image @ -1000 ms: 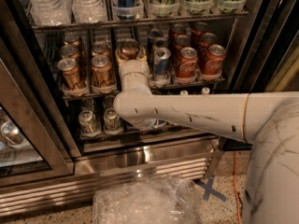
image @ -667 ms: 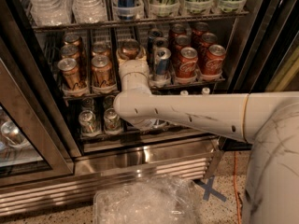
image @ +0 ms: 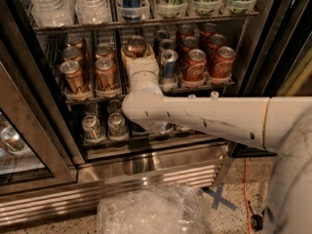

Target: Pick orange can from middle shelf of fridge

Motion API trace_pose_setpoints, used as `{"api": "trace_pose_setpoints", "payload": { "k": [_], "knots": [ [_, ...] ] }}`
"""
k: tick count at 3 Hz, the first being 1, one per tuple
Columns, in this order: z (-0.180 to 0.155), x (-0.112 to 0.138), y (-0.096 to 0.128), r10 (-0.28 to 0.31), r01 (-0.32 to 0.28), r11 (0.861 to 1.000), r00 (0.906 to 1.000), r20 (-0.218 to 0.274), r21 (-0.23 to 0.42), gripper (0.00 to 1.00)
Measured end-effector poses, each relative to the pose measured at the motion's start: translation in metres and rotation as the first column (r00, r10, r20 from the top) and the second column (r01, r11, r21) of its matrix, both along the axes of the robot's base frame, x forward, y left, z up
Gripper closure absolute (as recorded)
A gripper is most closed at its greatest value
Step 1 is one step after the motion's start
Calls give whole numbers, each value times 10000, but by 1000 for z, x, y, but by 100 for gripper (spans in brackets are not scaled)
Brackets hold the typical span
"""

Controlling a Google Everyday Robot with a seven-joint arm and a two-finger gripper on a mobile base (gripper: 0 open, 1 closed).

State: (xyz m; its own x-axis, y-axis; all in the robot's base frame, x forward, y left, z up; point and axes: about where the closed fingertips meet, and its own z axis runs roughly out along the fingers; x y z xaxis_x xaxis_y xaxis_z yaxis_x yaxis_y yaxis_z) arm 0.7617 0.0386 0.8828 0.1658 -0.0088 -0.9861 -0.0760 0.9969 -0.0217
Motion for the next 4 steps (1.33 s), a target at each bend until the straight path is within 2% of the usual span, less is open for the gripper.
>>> {"api": "trace_pose_setpoints", "payload": {
  "k": [1,2,3,4],
  "knots": [
    [29,-14,-3,459,-462,9989,9985,302,112,100],
    [39,-39,3,1282,-1287,9913,9916,191,261,100],
    [36,-73,8,1955,-1915,9769,9801,-353,946,100],
    [34,-102,17,2960,-2813,9441,9529,-666,1720,100]
  ]
}}
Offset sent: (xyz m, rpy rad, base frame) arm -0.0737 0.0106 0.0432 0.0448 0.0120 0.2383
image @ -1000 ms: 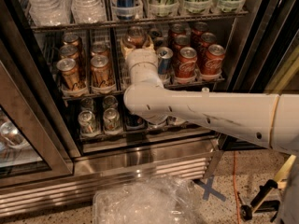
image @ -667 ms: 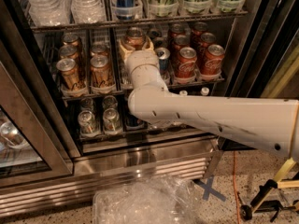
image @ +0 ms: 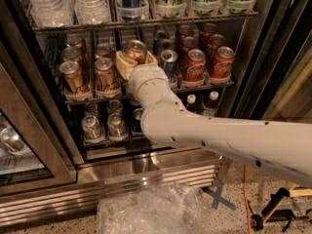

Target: Pick orange can from middle shelf of fridge

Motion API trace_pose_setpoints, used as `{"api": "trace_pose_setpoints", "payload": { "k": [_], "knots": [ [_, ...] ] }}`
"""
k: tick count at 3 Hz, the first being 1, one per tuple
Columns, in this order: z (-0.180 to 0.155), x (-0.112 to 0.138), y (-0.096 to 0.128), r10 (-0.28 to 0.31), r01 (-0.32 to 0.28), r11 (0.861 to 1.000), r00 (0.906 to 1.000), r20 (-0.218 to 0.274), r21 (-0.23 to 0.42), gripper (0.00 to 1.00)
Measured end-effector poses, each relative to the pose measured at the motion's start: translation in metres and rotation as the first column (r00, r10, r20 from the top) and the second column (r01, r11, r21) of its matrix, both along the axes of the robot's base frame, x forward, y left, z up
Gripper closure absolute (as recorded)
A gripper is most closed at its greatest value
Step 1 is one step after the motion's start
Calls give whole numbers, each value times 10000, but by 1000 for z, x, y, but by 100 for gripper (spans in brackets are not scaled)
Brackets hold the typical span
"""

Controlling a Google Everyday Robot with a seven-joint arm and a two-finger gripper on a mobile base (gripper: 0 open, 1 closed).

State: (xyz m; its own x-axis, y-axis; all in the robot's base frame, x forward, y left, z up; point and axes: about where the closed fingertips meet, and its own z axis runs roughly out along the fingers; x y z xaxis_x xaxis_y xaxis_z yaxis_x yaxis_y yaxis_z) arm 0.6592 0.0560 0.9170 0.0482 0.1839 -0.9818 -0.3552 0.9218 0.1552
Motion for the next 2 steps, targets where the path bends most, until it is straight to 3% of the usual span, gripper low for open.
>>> {"api": "trace_pose_setpoints", "payload": {
  "k": [1,2],
  "knots": [
    [5,-9,3,564,-565,9984,9983,170,60,100],
    [7,-10,5,629,-630,9980,9977,259,17,100]
  ]
}}
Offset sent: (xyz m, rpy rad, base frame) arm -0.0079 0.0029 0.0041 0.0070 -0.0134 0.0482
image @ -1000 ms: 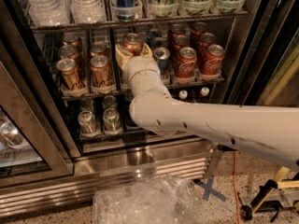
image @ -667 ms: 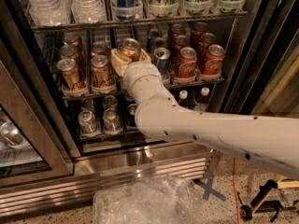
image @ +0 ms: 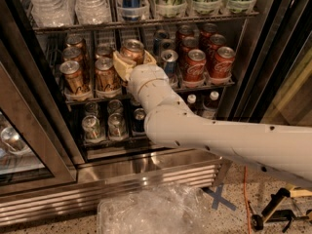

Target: Pick orange can from middle shelf of fridge

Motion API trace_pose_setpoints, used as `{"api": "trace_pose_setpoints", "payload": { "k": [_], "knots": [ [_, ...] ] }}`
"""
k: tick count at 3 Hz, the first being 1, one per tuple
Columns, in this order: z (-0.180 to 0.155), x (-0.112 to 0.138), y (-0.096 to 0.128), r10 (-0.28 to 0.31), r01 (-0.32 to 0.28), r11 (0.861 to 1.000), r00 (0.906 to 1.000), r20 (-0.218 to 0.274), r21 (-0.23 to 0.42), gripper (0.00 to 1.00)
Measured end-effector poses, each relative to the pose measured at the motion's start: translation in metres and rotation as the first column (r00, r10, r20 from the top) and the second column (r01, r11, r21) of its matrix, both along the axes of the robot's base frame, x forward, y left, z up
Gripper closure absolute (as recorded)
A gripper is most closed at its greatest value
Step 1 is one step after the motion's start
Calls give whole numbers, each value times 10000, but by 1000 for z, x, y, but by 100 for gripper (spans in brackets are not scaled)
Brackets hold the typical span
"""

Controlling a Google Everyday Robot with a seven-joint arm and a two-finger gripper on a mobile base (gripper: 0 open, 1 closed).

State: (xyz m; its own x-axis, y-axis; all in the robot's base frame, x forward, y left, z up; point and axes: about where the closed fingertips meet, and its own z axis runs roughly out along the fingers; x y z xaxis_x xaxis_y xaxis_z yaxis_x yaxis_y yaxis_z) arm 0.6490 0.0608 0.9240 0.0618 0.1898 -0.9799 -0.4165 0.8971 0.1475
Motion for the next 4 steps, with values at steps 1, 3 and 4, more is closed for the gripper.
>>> {"api": "trace_pose_setpoints", "payload": {
  "k": [1,3,4],
  "knots": [
    [0,-7,4,164,-163,9998,9999,-33,87,100],
    [-3,-88,39,2325,-2304,9713,9720,-332,585,100],
    [19,-138,64,3803,-3718,9176,9241,-386,1405,100]
  ]
}}
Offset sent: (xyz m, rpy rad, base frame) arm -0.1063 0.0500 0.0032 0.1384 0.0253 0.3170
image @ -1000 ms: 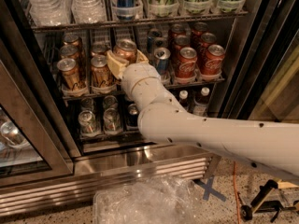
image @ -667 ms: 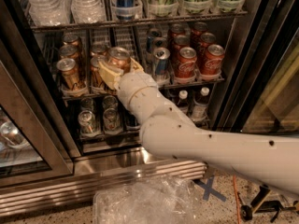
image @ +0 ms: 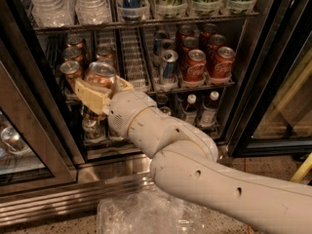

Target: Pick orange can from middle shelf of fridge

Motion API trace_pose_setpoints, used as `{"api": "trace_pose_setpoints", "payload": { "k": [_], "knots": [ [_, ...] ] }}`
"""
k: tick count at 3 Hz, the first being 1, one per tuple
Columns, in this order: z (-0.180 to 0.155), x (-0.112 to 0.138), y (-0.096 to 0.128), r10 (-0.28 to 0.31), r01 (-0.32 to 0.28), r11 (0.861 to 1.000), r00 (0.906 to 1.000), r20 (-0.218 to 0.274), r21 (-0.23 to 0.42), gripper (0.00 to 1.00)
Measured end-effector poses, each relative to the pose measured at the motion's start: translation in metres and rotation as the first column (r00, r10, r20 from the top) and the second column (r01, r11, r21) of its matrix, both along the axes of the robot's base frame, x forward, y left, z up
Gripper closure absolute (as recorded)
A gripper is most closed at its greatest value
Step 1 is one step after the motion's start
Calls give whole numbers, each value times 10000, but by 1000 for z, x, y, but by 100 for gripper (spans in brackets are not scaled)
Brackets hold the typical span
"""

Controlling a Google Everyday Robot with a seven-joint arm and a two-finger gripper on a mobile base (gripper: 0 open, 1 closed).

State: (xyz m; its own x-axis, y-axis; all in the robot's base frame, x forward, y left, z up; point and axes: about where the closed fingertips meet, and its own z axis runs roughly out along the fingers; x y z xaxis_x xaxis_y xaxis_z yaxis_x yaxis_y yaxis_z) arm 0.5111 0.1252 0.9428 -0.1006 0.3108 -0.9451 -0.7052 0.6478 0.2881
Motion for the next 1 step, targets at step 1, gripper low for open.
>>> {"api": "trace_pose_setpoints", "payload": {
  "k": [1],
  "knots": [
    [-1,4,-3,-112,112,9999,9999,42,-99,100]
  ]
}}
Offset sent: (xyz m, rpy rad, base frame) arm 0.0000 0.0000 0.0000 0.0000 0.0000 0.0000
